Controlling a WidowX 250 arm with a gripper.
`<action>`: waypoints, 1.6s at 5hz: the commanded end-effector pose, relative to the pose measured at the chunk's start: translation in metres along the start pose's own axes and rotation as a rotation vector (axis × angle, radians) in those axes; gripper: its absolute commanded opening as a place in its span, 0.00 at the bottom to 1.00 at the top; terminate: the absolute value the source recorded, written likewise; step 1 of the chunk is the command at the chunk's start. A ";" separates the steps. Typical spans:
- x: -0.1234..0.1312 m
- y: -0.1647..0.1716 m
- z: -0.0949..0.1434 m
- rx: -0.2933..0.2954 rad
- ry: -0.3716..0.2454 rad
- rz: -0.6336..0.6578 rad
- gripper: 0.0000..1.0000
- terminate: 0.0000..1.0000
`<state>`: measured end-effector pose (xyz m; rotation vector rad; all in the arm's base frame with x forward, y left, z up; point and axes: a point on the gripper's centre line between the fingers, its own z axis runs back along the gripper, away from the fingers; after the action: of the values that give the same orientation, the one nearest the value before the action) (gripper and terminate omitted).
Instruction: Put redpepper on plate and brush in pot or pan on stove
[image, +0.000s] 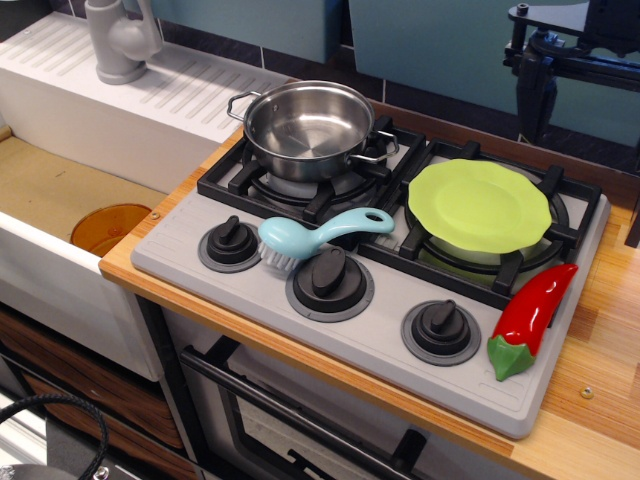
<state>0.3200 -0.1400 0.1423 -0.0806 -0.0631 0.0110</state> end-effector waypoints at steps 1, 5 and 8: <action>0.000 0.000 0.000 0.000 0.000 0.000 1.00 0.00; -0.033 -0.002 -0.072 0.043 -0.158 0.034 1.00 0.00; -0.042 0.005 -0.107 0.020 -0.214 0.024 1.00 0.00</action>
<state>0.2787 -0.1451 0.0241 -0.0465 -0.2489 0.0416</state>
